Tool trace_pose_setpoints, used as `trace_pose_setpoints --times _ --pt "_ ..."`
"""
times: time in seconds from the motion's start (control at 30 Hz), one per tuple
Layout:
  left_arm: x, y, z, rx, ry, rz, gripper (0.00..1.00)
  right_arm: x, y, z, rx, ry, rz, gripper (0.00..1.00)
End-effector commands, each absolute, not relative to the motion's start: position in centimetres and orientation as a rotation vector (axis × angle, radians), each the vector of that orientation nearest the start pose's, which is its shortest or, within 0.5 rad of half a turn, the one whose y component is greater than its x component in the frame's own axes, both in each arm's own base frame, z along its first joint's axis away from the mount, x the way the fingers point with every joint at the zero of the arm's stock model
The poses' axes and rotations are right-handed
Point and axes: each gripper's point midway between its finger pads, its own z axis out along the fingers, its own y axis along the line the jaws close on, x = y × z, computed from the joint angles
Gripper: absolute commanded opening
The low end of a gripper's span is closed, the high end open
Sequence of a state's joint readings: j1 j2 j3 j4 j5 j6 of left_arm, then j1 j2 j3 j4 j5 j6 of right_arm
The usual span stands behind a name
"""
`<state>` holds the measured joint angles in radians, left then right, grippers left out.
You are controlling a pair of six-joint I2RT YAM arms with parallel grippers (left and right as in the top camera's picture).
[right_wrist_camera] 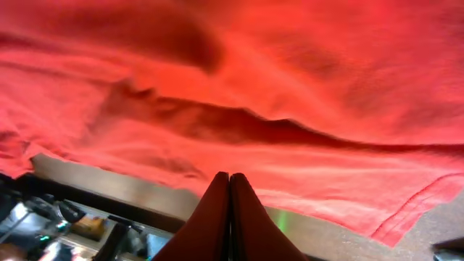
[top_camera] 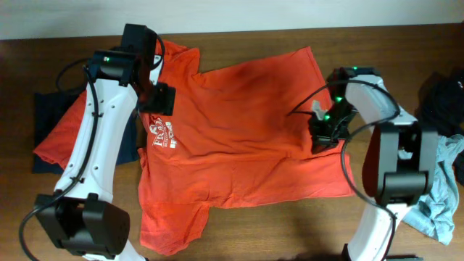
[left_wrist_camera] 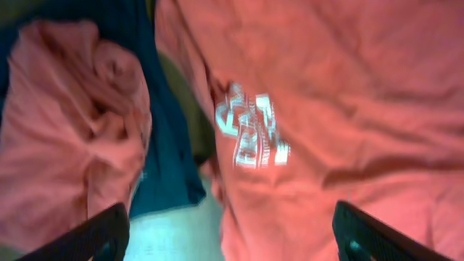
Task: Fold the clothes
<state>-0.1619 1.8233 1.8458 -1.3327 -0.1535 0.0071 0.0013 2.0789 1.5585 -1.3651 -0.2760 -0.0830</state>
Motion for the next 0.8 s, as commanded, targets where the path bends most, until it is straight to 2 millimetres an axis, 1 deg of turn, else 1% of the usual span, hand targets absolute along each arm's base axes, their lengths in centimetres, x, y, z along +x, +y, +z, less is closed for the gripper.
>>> trace_pose_setpoints --times 0.0,0.1,0.13,0.17,0.2,0.27,0.33,0.4,0.47,0.5,0.57,0.6,0.67,0.7,0.77 --pt "37.4 -3.2 24.4 0.2 2.773 0.184 0.9 32.2 6.5 10.2 -0.247 3.227 0.4 0.04" --pt "34.9 -2.8 26.5 0.155 2.76 0.173 0.9 32.4 7.1 14.3 -0.281 3.08 0.274 0.04" --pt "33.3 -2.6 27.4 0.127 2.763 0.168 0.9 32.3 6.9 17.0 -0.255 2.982 0.185 0.04" --pt "32.5 -2.4 27.8 0.112 2.766 0.165 0.9 32.1 6.8 18.3 -0.229 2.941 0.159 0.04" --pt "32.0 -2.4 28.0 0.102 2.768 0.164 0.9 31.9 6.7 19.3 -0.198 2.913 0.149 0.06" --pt "30.8 -2.2 28.4 0.076 2.779 0.161 0.9 31.2 6.4 20.5 -0.113 2.881 0.152 0.12" --pt "30.3 -2.1 28.3 0.052 2.79 0.158 0.9 30.6 5.9 20.6 -0.061 2.885 0.155 0.18" --pt "30.1 -2.1 27.4 0.05 2.813 0.162 0.9 30.2 5.4 19.9 0.002 2.913 0.155 0.22" --pt "30.0 -2.1 26.0 0.054 2.844 0.165 0.9 29.6 4.8 18.1 0.076 2.959 0.15 0.23" --pt "30.1 -2.1 25.1 0.052 2.857 0.169 0.9 29.3 4.5 17.1 0.113 2.982 0.146 0.23" --pt "30.5 -2.2 22.7 0.055 2.882 0.174 0.9 28.6 3.9 14.4 0.193 3.026 0.14 0.22" --pt "30.6 -2.2 21.7 0.053 2.889 0.175 0.91 28.3 3.7 13.4 0.22 3.039 0.138 0.21" --pt "30.8 -2.3 19.1 0.033 2.907 0.172 0.91 27.7 3.2 10.7 0.308 3.07 0.143 0.14" --pt "30.9 -2.4 18.1 0.029 2.912 0.161 0.94 27.4 3.1 9.7 0.332 3.081 0.159 0.11" --pt "30.9 -2.8 16.4 0.033 2.927 0.121 0.95 27.2 3.1 7.7 0.371 3.084 0.224 0.05"
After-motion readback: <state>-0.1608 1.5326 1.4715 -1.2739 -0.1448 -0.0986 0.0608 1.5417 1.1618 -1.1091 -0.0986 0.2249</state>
